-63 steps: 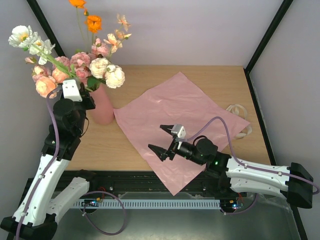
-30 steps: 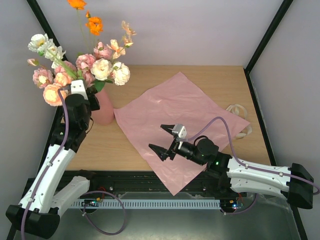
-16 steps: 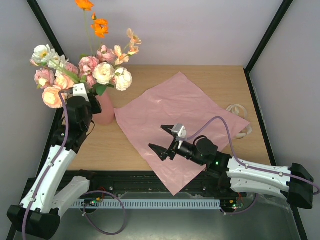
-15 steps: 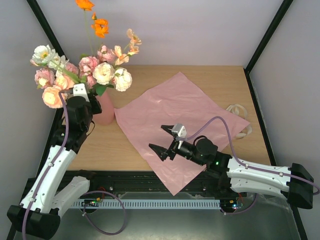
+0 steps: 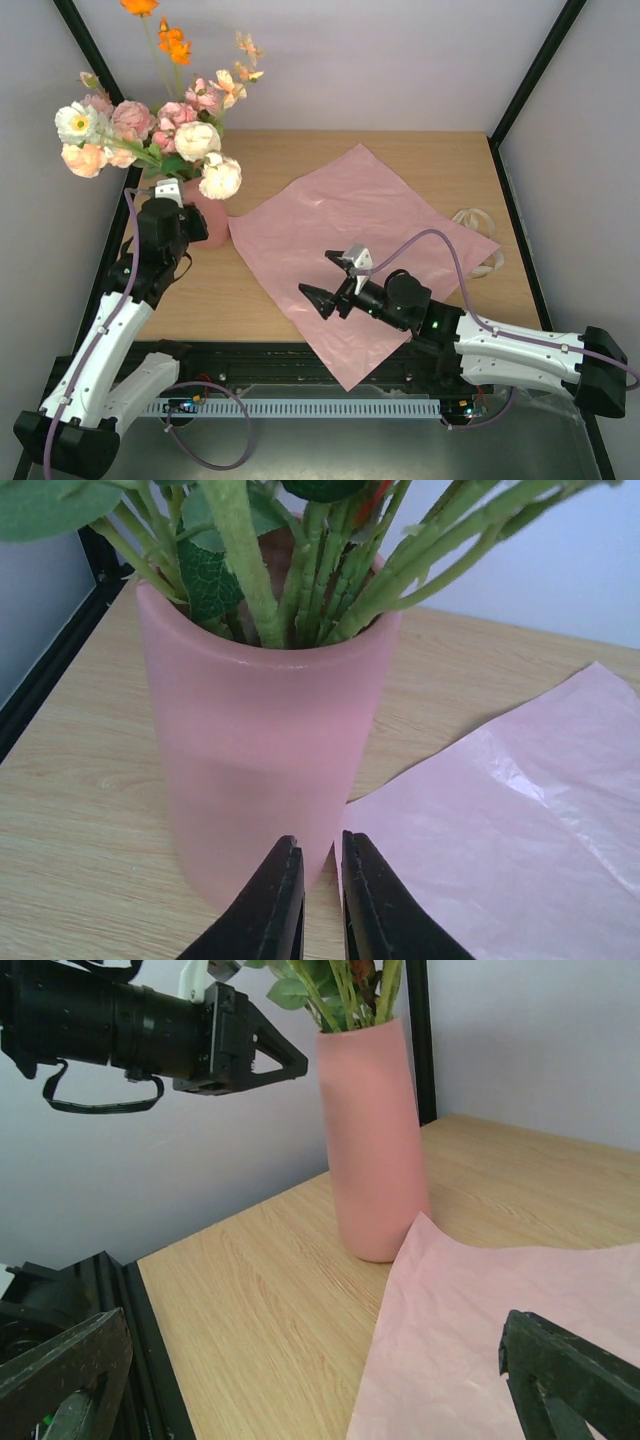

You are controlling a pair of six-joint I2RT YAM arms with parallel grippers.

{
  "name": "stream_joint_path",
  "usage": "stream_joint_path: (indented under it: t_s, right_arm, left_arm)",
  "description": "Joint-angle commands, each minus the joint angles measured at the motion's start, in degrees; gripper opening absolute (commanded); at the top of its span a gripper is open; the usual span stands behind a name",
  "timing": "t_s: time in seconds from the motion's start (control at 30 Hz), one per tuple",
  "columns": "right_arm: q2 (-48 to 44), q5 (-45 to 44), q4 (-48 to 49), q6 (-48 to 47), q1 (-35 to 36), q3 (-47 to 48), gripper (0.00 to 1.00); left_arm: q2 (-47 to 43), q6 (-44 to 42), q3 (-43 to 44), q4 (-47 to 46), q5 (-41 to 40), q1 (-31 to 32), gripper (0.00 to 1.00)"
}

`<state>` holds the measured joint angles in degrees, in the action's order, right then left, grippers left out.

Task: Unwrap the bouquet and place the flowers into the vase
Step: Insert the fake flower into the vase, then reset both arms

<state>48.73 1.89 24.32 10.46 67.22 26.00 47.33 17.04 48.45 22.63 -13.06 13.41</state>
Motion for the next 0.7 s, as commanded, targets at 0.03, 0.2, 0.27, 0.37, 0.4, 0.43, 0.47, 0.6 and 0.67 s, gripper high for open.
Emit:
stream_joint_path:
  t_s: [0.03, 0.2, 0.27, 0.37, 0.4, 0.43, 0.47, 0.6, 0.67]
  right_arm:
    - [-0.9, -3.4, -3.9, 1.5, 0.4, 2.5, 0.99]
    - [-1.6, -11.8, -8.6, 5.4, 0.4, 3.1, 0.99]
    - [-1.7, -17.8, -12.2, 9.1, 0.4, 3.6, 0.99]
    - [-0.6, -23.8, -18.7, 13.5, 0.4, 6.0, 0.99]
    - [0.2, -25.6, -20.9, 15.3, 0.4, 7.2, 0.98]
    - [0.8, -26.9, -23.1, 17.5, 0.4, 8.2, 0.99]
    - [1.6, -27.7, -24.7, 18.9, 0.4, 9.2, 0.99]
    - [1.9, -28.2, -30.1, 24.3, 0.4, 12.4, 0.99]
    - [0.8, -28.8, -30.8, 28.7, 0.4, 12.2, 0.99]
  left_arm:
    - [-1.4, 0.8, 0.5, 1.9, 1.9, -0.4, 0.22]
    - [-2.9, 1.3, 1.5, 4.0, 6.7, -0.4, 0.35]
    - [-4.6, 1.5, 1.4, 4.5, 9.1, -0.4, 0.42]
    - [-7.9, 1.8, 0.2, 3.8, 14.3, -0.4, 0.52]
    - [-9.2, 2.0, -0.5, 3.3, 16.3, -0.5, 0.56]
    - [-10.6, 2.3, -1.2, 2.7, 18.4, -0.4, 0.60]
    - [-11.9, 2.7, -2.2, 2.2, 20.3, -0.4, 0.63]
    - [-16.3, 4.5, -5.2, -0.5, 28.3, -0.4, 0.80]
    - [-18.2, 5.7, -6.8, -2.2, 32.7, -0.5, 0.95]
